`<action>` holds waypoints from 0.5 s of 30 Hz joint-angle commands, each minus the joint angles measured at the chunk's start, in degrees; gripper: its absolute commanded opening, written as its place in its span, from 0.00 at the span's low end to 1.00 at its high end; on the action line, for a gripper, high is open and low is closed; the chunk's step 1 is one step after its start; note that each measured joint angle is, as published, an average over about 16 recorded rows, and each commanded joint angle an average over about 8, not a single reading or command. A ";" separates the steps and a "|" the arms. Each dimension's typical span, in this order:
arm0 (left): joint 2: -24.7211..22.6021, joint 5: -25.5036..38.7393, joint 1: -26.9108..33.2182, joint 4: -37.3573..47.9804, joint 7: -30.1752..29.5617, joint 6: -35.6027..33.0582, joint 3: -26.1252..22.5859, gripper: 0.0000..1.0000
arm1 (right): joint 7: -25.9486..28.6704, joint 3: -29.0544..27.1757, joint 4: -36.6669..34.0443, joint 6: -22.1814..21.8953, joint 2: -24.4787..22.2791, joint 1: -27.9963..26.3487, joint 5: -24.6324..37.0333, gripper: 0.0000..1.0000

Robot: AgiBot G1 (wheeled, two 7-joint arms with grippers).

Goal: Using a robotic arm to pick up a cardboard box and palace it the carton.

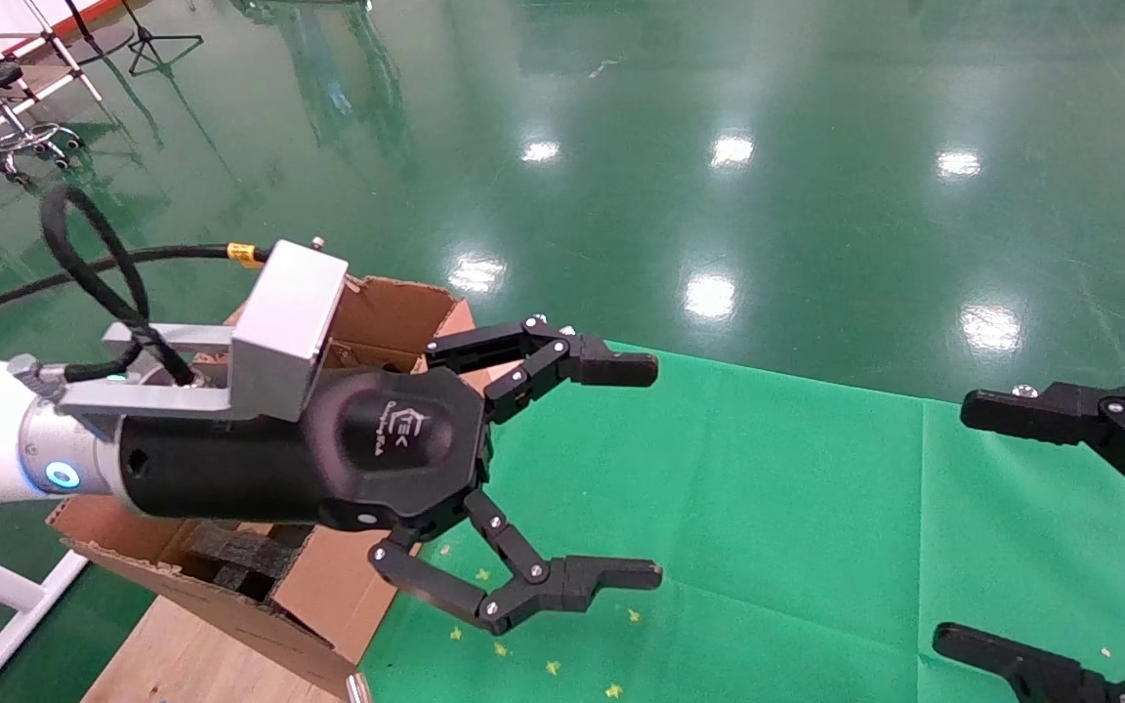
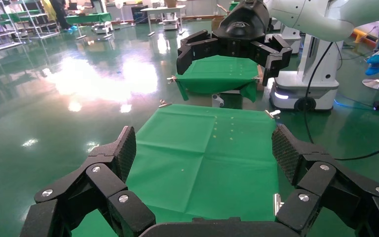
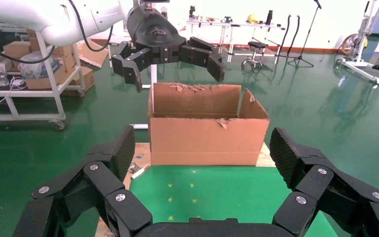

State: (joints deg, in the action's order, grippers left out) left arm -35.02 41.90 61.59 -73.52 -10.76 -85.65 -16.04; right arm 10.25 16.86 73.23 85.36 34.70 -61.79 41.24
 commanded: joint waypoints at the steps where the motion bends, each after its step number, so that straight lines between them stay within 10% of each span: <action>1: 0.00 0.00 0.00 0.00 0.00 0.00 0.00 1.00 | 0.00 0.00 0.00 0.00 0.00 0.00 0.00 1.00; 15: 0.00 0.00 0.00 0.00 0.00 0.00 0.00 1.00 | 0.00 0.00 0.00 0.00 0.00 0.00 0.00 1.00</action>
State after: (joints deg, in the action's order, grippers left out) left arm -35.02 41.90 61.59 -73.52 -10.76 -85.65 -16.04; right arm 10.25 16.86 73.23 85.36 34.70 -61.79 41.24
